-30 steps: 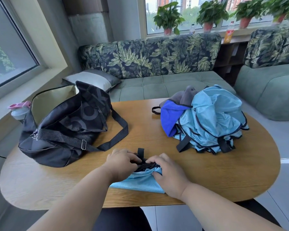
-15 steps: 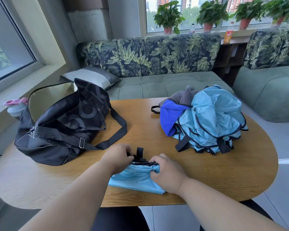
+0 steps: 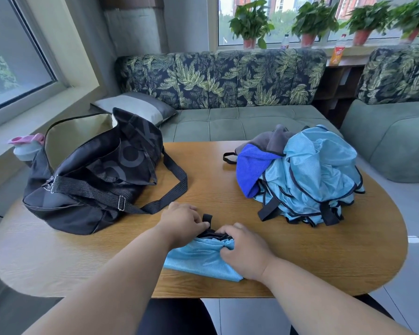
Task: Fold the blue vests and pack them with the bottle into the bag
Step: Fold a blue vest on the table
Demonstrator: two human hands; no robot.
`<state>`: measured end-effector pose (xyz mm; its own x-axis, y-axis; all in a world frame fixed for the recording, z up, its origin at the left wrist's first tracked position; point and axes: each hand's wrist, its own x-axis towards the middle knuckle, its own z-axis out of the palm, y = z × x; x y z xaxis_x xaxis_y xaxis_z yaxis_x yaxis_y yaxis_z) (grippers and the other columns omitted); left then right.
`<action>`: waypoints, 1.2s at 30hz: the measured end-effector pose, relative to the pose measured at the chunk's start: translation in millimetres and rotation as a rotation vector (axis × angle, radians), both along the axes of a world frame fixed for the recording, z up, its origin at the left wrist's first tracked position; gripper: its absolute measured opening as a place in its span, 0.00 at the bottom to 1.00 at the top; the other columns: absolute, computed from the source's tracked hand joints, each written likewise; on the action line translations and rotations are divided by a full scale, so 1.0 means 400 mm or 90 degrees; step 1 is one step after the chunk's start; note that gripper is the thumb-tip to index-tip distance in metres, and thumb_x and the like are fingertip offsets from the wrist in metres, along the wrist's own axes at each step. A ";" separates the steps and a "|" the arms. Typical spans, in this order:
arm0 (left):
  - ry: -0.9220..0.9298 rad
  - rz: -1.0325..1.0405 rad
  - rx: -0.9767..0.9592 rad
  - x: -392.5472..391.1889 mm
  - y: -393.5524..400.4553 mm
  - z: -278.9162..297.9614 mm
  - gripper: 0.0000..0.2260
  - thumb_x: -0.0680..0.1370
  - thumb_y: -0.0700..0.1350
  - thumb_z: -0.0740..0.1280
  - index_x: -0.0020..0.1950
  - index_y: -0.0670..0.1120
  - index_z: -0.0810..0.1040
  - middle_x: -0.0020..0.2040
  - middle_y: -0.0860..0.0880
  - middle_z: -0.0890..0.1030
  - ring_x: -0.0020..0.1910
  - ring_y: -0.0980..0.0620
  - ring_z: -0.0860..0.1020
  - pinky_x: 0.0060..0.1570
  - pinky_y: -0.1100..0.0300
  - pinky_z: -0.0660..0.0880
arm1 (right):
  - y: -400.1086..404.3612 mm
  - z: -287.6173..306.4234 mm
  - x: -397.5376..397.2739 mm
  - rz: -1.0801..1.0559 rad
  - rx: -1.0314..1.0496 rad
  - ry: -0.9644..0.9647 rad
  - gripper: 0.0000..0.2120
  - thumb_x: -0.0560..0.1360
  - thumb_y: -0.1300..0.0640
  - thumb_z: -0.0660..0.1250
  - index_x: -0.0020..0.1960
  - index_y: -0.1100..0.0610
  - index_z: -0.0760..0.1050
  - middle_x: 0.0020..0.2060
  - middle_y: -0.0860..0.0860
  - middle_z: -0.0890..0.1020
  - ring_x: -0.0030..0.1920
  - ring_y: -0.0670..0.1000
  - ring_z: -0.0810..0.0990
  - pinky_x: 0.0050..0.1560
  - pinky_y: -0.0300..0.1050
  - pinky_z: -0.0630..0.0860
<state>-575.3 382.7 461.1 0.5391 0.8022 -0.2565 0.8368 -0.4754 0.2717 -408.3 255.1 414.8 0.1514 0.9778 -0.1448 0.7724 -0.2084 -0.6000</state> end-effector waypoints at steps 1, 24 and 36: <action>-0.004 -0.001 -0.004 0.007 -0.003 0.002 0.15 0.81 0.64 0.65 0.43 0.59 0.84 0.73 0.58 0.74 0.74 0.48 0.62 0.71 0.48 0.64 | 0.000 0.002 0.001 0.001 0.000 0.001 0.16 0.76 0.49 0.65 0.63 0.38 0.75 0.53 0.39 0.75 0.48 0.44 0.78 0.49 0.44 0.77; -0.349 0.130 0.024 0.032 0.015 -0.049 0.08 0.79 0.52 0.72 0.40 0.54 0.83 0.60 0.58 0.81 0.68 0.53 0.73 0.67 0.53 0.70 | 0.010 0.016 0.008 -0.030 -0.023 0.079 0.15 0.73 0.46 0.65 0.59 0.39 0.77 0.53 0.39 0.75 0.50 0.44 0.79 0.55 0.49 0.79; -0.553 0.238 -0.190 -0.031 0.029 -0.027 0.32 0.77 0.66 0.67 0.80 0.62 0.64 0.73 0.56 0.73 0.73 0.52 0.69 0.74 0.47 0.67 | 0.032 0.039 0.011 -0.136 -0.059 0.147 0.09 0.72 0.47 0.63 0.52 0.43 0.76 0.41 0.44 0.83 0.40 0.48 0.79 0.38 0.46 0.71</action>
<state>-587.6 394.5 450.2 0.3603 0.9262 -0.1113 0.3731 -0.0337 0.9272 -403.7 268.0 430.5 0.3045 0.9087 -0.2854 0.5514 -0.4125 -0.7251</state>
